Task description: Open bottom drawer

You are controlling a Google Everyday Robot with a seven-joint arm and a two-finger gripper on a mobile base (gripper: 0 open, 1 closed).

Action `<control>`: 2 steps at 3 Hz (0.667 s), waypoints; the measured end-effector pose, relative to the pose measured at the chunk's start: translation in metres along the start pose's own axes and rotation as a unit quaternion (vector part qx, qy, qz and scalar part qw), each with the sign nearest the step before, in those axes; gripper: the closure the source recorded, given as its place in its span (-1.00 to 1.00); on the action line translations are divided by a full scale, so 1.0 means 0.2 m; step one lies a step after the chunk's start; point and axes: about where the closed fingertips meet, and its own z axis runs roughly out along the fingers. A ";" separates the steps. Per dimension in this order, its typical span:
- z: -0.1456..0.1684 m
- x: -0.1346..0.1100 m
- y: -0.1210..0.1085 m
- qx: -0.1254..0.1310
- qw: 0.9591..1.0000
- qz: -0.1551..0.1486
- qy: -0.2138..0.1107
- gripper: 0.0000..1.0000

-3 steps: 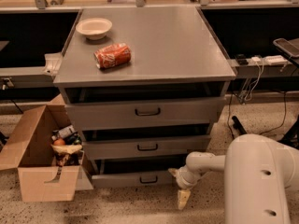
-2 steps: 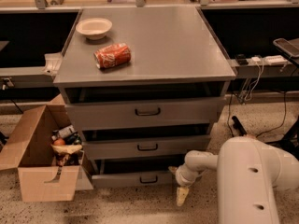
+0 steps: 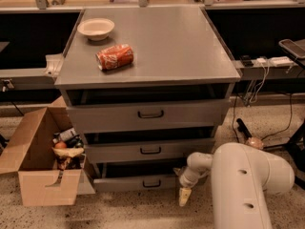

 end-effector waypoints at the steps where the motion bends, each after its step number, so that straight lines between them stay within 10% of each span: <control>1: 0.05 0.02 -0.04 -0.004 1.000 0.008 0.004 -1.00; 2: 0.12 0.04 -0.07 -0.010 1.000 0.014 0.002 -0.93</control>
Offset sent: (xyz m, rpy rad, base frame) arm 0.0263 -0.0012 -0.0323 -0.0024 0.0332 -0.0339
